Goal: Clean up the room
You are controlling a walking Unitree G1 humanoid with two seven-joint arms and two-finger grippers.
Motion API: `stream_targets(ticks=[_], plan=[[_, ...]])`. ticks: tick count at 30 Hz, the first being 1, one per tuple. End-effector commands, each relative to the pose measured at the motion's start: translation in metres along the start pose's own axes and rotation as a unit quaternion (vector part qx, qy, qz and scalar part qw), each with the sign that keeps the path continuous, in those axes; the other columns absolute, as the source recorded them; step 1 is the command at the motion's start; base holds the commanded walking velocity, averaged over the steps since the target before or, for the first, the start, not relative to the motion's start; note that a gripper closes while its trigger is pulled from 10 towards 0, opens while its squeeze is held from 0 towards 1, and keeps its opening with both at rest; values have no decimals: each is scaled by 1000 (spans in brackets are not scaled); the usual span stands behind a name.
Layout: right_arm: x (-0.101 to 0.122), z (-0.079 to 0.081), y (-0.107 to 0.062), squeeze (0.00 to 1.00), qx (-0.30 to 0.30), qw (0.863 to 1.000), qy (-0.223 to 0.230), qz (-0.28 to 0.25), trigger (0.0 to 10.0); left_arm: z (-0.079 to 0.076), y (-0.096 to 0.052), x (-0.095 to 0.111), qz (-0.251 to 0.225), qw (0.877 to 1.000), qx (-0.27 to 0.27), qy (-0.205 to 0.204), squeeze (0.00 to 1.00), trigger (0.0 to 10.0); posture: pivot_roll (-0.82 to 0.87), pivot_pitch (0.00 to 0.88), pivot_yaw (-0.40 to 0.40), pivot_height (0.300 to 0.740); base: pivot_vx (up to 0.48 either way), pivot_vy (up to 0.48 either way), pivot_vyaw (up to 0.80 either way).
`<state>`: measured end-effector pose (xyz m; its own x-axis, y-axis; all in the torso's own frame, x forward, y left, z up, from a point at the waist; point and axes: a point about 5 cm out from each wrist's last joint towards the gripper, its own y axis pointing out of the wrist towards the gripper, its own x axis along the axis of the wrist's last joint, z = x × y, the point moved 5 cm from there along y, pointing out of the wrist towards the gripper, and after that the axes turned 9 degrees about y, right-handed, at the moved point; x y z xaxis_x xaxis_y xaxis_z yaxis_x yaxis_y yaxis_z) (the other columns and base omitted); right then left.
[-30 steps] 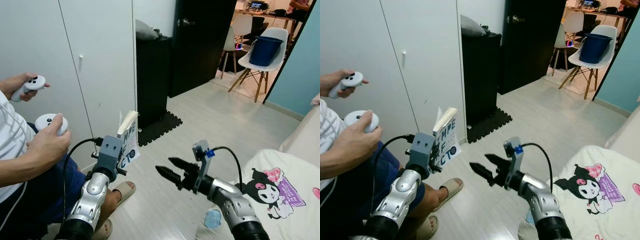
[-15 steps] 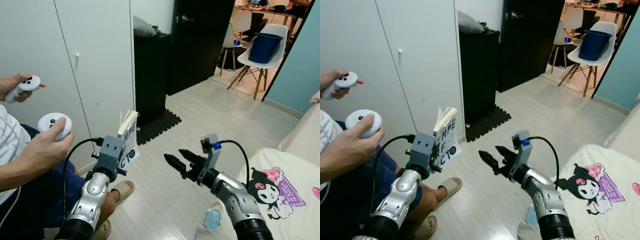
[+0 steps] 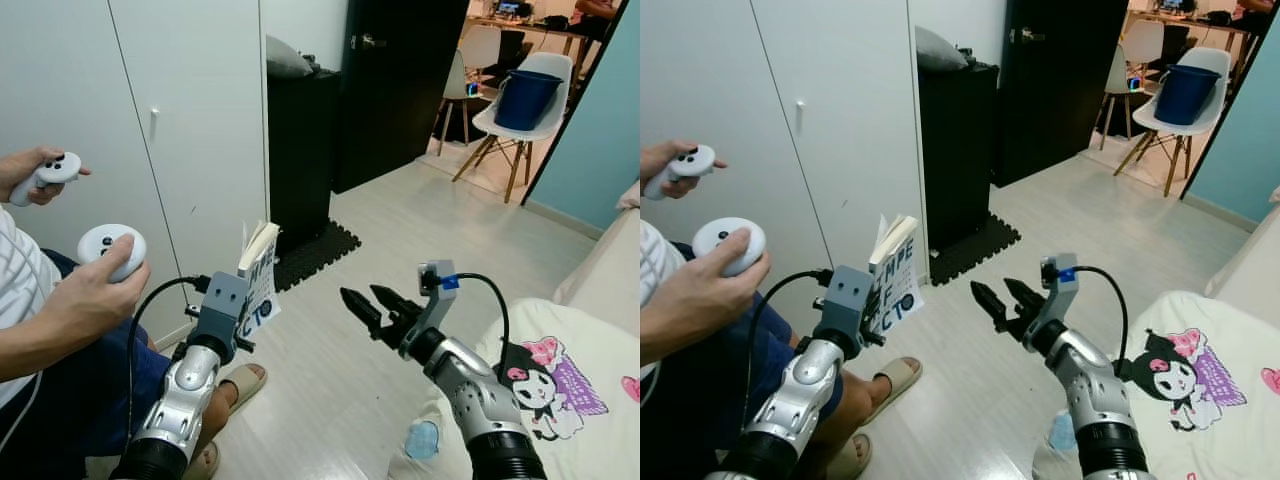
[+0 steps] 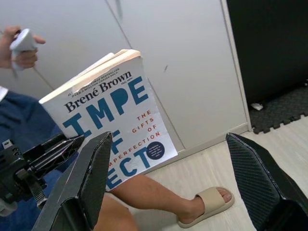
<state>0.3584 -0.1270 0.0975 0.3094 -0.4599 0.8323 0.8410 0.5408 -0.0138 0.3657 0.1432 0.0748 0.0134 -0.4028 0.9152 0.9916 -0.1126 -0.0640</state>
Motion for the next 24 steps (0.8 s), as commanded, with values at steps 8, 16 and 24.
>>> stream_targets(ticks=[8,16,24], plan=[[9,0,2,0,-9,1000,-1,-20,10000,2,3,17,-35,999,4,8,0,10000,-1,0,-73,740,282,0,0],[9,2,4,0,-3,1000,2,-21,10000,0,3,18,-37,999,3,8,0,10000,1,0,-79,740,284,0,0],[9,7,4,0,8,1000,5,-20,10000,0,3,19,-37,999,3,8,0,10000,0,0,-80,740,284,0,0]])
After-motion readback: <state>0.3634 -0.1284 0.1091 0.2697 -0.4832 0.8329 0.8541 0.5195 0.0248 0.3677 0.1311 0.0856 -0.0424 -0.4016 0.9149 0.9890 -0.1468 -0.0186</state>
